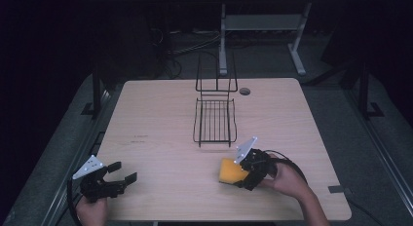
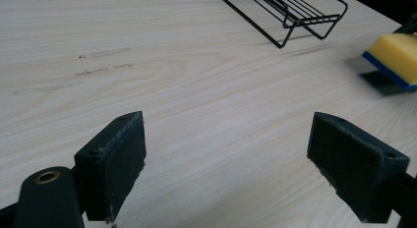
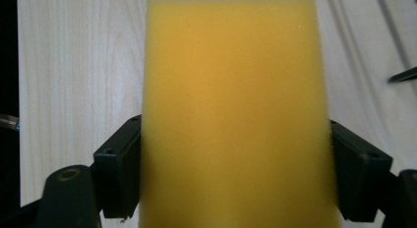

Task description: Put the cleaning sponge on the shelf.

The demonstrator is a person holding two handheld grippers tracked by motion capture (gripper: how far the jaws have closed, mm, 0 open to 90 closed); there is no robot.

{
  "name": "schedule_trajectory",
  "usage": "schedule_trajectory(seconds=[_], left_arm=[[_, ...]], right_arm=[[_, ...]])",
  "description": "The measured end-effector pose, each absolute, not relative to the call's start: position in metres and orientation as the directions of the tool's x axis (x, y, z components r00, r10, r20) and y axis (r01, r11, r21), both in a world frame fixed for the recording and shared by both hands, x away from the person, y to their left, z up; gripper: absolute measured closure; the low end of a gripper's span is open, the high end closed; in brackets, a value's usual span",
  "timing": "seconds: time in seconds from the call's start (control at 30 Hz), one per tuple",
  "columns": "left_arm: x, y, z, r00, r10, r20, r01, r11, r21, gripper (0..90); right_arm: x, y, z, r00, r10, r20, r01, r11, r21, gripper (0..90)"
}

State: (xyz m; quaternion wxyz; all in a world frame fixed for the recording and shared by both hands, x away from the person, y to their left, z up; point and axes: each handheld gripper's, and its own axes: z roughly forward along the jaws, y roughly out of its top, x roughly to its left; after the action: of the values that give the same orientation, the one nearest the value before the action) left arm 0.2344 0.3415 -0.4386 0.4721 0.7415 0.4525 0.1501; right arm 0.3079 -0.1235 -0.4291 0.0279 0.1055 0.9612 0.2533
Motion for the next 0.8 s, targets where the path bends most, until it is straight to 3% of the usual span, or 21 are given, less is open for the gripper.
schedule_trajectory(seconds=[0.8], left_arm=[[0.234,0.343,-0.438,0.543,0.812,-0.213,0.527,-0.132,0.840,14.1]], right_arm=[[0.344,-0.114,-0.394,-0.980,0.198,0.009,0.172,0.827,0.535,21.0]])
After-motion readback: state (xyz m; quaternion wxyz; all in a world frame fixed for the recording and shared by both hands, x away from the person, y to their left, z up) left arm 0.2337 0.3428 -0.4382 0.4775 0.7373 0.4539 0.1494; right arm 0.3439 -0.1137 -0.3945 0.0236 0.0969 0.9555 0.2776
